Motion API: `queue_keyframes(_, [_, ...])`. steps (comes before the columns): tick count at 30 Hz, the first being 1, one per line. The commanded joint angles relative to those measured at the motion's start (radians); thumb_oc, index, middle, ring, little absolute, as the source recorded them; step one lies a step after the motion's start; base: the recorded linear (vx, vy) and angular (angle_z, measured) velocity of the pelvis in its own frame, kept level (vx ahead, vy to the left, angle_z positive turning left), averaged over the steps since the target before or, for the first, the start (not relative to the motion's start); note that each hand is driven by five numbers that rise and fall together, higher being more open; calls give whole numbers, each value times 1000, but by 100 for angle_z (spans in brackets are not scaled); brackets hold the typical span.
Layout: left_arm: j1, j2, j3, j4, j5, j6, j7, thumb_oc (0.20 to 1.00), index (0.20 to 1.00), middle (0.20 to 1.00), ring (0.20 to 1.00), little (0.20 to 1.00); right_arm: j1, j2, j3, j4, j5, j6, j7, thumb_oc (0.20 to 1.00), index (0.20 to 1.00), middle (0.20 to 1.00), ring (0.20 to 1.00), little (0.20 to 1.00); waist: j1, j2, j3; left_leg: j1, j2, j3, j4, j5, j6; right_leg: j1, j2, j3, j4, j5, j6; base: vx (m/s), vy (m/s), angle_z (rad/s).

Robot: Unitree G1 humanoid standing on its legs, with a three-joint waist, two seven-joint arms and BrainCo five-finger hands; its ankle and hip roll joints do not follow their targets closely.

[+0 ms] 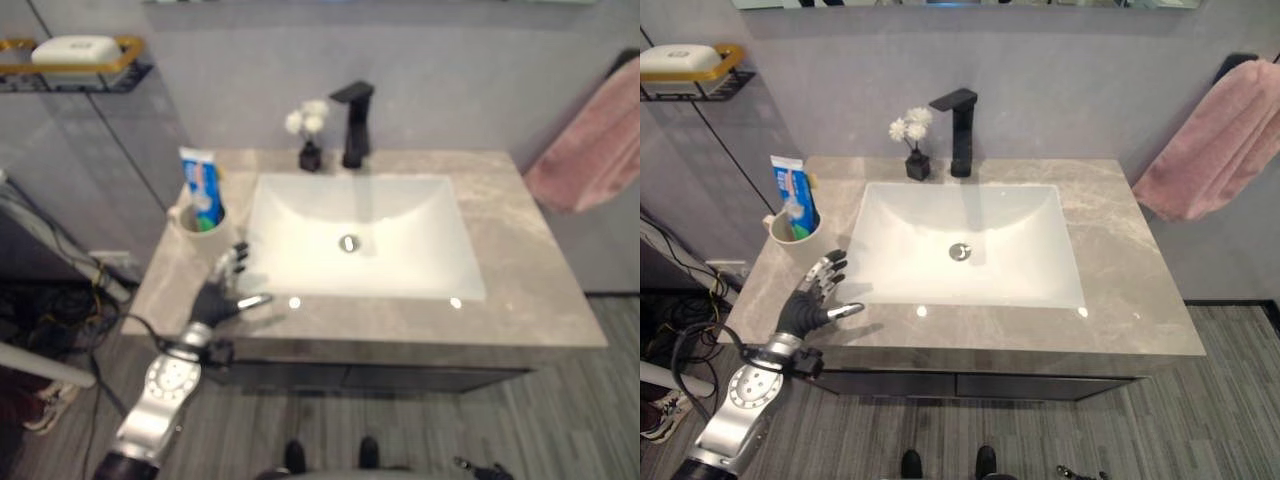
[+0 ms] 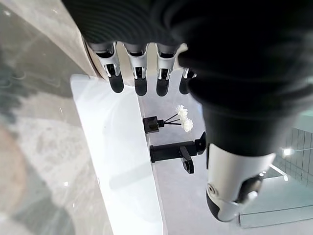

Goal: Put brush and paste in cup on sink, flatten towel.

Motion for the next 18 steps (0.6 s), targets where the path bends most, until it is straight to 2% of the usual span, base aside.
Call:
queue_keyframes(1, [-75,-5,81,3,28,-74,30,1000,1000,1000,1000,1000,-28,-2,32,43,10,-24,-29,1000,1000,1000,1000,1000,-21,-35,-10,3,27,65,14,-127,19,-19,-28,26,4,-77,46,0,0,0])
queue_keyframes(18, [-50,1,128,16,44,-78,52,1000,1000,1000,1000,1000,-23,-6,29,42,6,-29,-26,1000,1000,1000,1000,1000,-15,-39,-2,-6,26,61,14,-124,19,-27,-29,23,4,-74,45,0,0,0])
